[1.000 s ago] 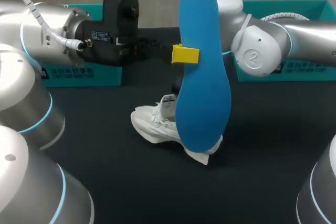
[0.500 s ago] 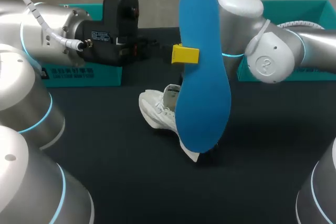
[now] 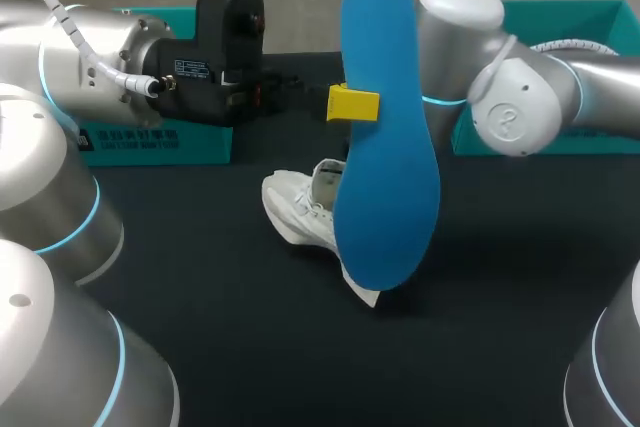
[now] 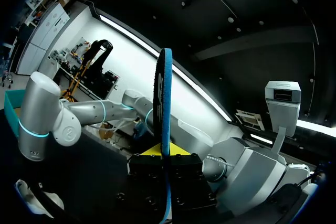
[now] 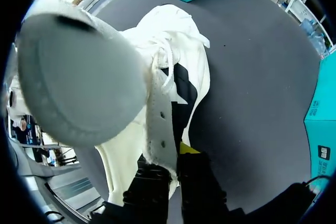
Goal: Take the shoe out of the shoebox, open the shoe tongue, remove and reinsert the insole, then place the shoe into the shoebox
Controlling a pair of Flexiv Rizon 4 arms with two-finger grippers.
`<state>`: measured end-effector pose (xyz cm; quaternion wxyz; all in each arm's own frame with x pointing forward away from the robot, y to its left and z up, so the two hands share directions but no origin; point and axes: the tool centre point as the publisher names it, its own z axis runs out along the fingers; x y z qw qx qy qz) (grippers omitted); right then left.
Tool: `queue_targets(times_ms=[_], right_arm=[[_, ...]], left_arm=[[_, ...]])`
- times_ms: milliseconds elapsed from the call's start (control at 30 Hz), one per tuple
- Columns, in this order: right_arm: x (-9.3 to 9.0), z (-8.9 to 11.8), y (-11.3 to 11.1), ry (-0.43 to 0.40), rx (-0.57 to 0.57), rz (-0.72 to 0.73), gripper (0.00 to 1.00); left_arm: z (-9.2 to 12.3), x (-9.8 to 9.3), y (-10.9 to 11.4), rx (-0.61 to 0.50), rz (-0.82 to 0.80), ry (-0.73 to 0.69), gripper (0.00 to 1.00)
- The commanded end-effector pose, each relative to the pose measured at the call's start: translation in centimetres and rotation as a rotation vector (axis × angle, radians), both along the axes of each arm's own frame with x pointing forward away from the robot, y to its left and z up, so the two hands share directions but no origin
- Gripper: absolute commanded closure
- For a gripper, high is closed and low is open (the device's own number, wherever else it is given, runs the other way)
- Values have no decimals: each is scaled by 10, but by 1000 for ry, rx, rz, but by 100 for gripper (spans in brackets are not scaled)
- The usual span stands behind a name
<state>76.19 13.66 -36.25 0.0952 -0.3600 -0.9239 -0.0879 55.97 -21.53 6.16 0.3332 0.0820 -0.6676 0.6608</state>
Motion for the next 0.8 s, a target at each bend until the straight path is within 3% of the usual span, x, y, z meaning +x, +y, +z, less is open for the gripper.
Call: queue_targets(times_ms=[33, 300, 467, 800], right_arm=[[0, 0, -5, 11, 6, -72, 100], [1, 0, -12, -15, 50, -176, 100], [0, 0, -11, -23, 19, -208, 100], [-17, 3, 0, 75, -5, -392, 100]], left_arm=[[0, 1, -2, -2, -2, 0, 100], [0, 1, -2, -2, -2, 0, 100], [0, 1, -2, -2, -2, 0, 100], [0, 1, -2, -2, -2, 0, 100]])
